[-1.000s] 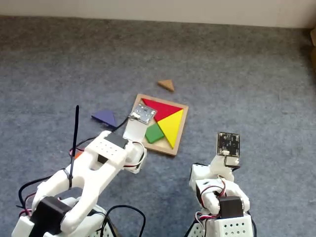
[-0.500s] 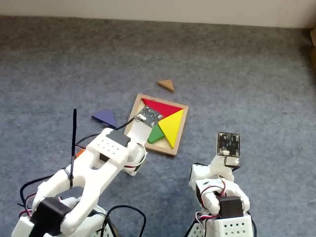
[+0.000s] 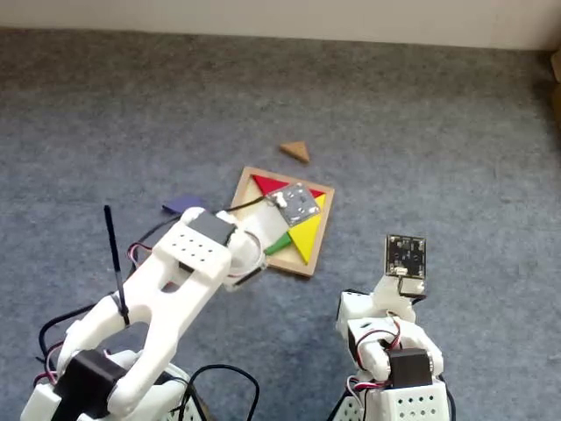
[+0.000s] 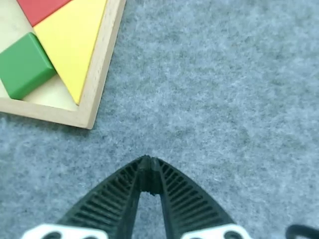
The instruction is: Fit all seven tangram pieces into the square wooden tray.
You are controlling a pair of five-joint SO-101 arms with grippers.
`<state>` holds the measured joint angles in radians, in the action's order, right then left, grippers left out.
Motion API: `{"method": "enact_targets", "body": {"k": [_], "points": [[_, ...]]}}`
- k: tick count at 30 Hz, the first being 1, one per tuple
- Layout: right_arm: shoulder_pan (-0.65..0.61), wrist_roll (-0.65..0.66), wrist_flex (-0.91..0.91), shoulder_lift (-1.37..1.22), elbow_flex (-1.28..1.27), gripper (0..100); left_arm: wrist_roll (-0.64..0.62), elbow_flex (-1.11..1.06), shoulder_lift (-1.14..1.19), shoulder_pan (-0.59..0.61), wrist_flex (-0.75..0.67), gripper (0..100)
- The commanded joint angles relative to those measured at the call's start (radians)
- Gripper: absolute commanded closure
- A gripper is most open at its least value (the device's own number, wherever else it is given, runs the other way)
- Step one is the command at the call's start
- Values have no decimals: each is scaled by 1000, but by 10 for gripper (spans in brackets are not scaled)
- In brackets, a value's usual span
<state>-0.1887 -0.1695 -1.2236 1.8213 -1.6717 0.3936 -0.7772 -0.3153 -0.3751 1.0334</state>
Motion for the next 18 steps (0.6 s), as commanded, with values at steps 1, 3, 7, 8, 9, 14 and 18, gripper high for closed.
{"method": "enact_targets", "body": {"k": [1, 3, 7, 8, 9, 14, 18], "points": [[18, 8, 21, 16, -119, 994, 147, 124, -16, -16, 8, 954], [18, 8, 21, 16, -119, 994, 215, 157, -15, -18, 6, 954], [18, 8, 21, 16, -119, 994, 316, 206, 2, -19, 3, 954], [18, 8, 21, 16, -119, 994, 336, 226, 22, -21, 8, 954], [18, 8, 21, 16, -119, 994, 356, 246, 50, -25, 8, 954], [18, 8, 21, 16, -119, 994, 477, 334, 219, -47, 9, 954], [18, 8, 21, 16, -119, 994, 562, 372, 292, -82, 9, 954]]}}
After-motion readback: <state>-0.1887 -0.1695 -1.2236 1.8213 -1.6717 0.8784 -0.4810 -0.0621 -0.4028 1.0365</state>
